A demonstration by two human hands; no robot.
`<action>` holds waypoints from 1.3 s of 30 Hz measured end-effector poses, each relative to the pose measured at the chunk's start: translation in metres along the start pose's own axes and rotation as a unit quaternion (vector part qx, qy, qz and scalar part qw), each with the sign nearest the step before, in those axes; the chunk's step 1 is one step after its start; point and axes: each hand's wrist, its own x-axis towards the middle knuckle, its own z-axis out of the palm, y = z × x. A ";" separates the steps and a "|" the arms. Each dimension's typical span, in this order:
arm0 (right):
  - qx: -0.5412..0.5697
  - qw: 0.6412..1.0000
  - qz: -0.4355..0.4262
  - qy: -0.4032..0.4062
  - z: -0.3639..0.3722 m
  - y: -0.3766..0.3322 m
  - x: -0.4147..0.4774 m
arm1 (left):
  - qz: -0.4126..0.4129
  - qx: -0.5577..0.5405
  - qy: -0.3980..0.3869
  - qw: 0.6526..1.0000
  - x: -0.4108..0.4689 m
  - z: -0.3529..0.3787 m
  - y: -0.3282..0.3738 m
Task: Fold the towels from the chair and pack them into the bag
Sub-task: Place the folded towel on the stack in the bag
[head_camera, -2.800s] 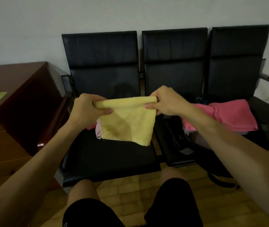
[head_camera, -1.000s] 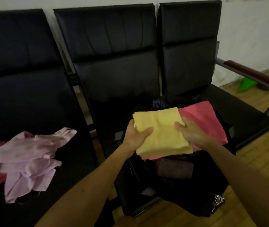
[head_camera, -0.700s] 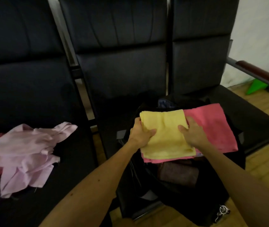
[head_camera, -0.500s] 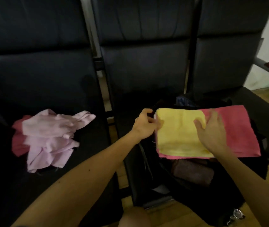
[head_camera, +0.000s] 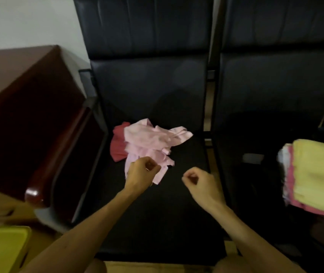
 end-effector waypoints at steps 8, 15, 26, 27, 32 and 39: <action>-0.131 0.981 0.048 -0.133 0.123 -0.010 0.053 | 0.003 0.199 -0.046 0.979 0.032 0.026 -0.102; -0.230 0.967 0.016 -0.105 0.149 0.005 0.083 | 0.036 0.260 -0.056 0.963 0.052 0.044 -0.115; -0.010 0.994 0.061 -0.095 0.082 -0.041 0.051 | 0.087 0.151 0.023 0.984 0.021 -0.001 -0.077; 0.011 0.994 0.061 -0.087 0.069 -0.054 0.049 | 0.092 0.105 0.036 0.990 0.019 -0.013 -0.065; 0.145 0.989 0.005 0.005 -0.017 -0.137 0.031 | 0.136 -0.038 0.112 0.984 0.000 -0.091 0.021; 0.362 0.925 -0.106 0.042 -0.141 -0.251 -0.039 | 0.252 -0.111 0.197 0.941 -0.054 -0.196 0.143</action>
